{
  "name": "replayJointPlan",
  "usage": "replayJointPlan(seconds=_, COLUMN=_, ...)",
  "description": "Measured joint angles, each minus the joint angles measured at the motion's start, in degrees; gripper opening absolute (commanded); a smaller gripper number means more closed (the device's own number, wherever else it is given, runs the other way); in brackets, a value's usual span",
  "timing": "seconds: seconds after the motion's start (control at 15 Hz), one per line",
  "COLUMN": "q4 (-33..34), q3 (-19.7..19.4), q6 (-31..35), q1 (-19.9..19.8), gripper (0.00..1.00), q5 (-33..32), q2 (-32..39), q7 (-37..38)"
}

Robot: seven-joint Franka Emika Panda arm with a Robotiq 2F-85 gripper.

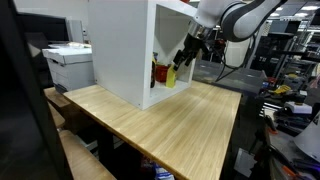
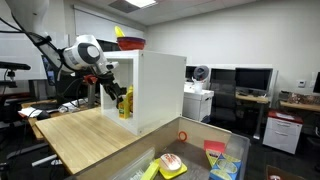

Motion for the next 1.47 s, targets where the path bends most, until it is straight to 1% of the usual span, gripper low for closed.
replayJointPlan(seconds=0.13, q4=-1.3, q3=-0.6, q6=0.0, q1=0.4, gripper=1.00, q5=4.9, q2=-0.8, q7=-5.1)
replayJointPlan(seconds=0.27, q4=-2.7, q3=-2.1, q6=-0.4, q1=1.4, gripper=1.00, q5=9.4, q2=-2.0, q7=-9.8)
replayJointPlan(seconds=0.4, q4=-3.9, q3=-3.3, q6=-2.2, q1=2.1, gripper=1.00, q5=13.5, q2=-3.4, q7=-14.5)
replayJointPlan(seconds=0.67, q4=-5.9, q3=-5.5, q6=-11.1, q1=3.3, gripper=1.00, q5=22.8, q2=-6.3, q7=-27.2)
replayJointPlan(seconds=0.8, q4=-6.6, q3=-7.0, q6=-16.8, q1=3.7, gripper=1.00, q5=26.0, q2=-7.7, q7=-33.6)
replayJointPlan(seconds=1.0, q4=-7.6, q3=-9.9, q6=-26.9, q1=3.0, gripper=1.00, q5=25.7, q2=-10.9, q7=-38.2)
replayJointPlan(seconds=1.07, q4=-7.9, q3=-10.5, q6=-29.2, q1=2.6, gripper=1.00, q5=25.1, q2=-11.8, q7=-38.7)
replayJointPlan(seconds=1.27, q4=-9.2, q3=-12.3, q6=-34.0, q1=1.1, gripper=1.00, q5=22.5, q2=-14.6, q7=-40.6)
replayJointPlan(seconds=1.47, q4=-10.8, q3=-14.9, q6=-36.8, q1=-0.4, gripper=1.00, q5=20.9, q2=-17.5, q7=-45.1)
